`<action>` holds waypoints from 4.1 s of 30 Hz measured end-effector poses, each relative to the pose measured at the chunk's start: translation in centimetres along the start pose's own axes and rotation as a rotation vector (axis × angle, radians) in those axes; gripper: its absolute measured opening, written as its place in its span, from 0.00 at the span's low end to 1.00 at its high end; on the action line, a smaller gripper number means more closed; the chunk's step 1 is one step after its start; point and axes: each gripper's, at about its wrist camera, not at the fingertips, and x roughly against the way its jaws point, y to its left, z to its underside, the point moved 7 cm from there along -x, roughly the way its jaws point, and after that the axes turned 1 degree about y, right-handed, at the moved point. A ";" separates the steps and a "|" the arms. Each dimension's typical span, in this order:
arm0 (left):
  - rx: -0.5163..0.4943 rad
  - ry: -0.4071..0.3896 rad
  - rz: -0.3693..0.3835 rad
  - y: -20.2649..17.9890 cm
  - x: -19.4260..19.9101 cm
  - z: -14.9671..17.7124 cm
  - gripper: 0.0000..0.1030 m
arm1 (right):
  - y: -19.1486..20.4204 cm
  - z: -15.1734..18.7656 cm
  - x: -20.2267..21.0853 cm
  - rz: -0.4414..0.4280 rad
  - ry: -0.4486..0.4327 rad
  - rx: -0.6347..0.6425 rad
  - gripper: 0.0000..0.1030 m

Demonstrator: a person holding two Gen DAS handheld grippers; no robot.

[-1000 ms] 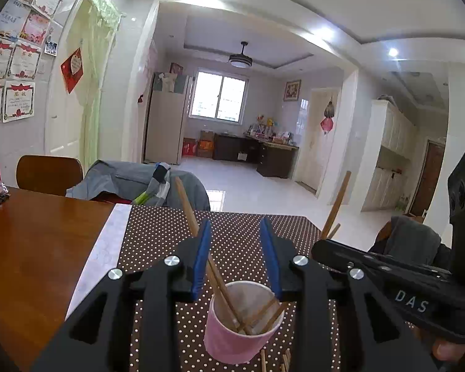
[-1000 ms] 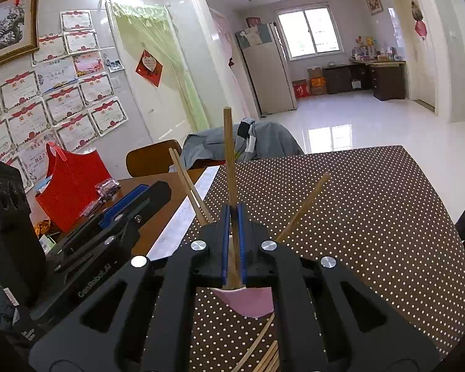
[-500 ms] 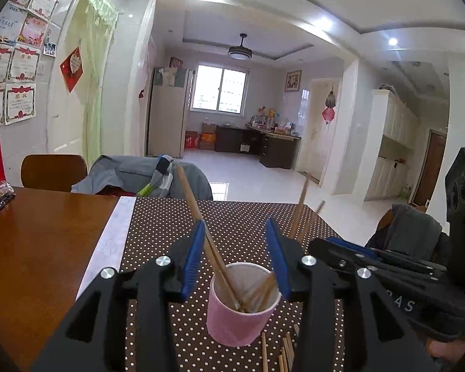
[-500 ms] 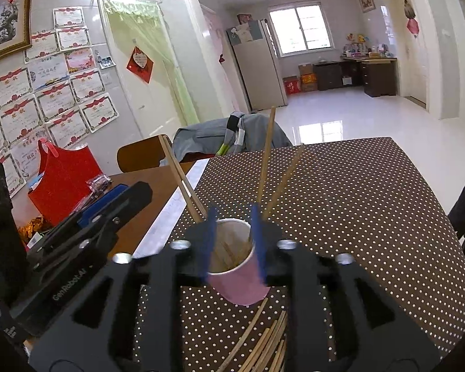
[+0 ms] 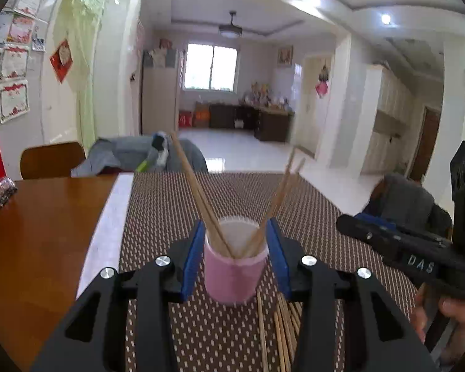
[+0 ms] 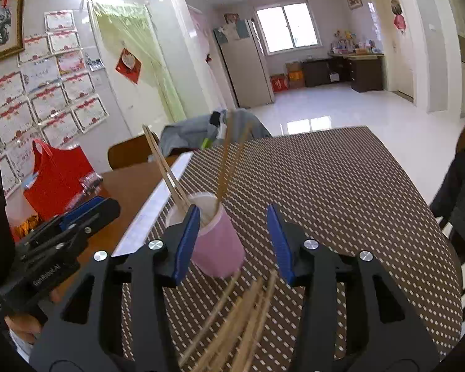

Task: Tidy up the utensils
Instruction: 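Lower the right tool to grasp a chopstick while the left tool grasps another, then lift both held chopsticks and carry them above the pink cup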

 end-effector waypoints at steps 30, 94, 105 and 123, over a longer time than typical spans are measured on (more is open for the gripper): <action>-0.131 0.528 0.022 -1.7 -8.2 15.6 0.40 | -3.2 13.7 -5.7 0.193 0.396 0.132 0.55; 0.076 -0.140 0.219 -2.5 3.7 -5.1 0.05 | 1.1 -2.5 4.3 -0.200 -0.172 0.003 0.06; 0.118 -0.291 0.123 -0.9 3.5 -8.8 0.05 | 3.5 -6.1 1.4 -0.164 -0.365 0.014 0.07; 0.092 -0.380 0.015 0.9 -0.6 -10.4 0.05 | 3.7 -8.4 -3.2 -0.111 -0.546 0.005 0.07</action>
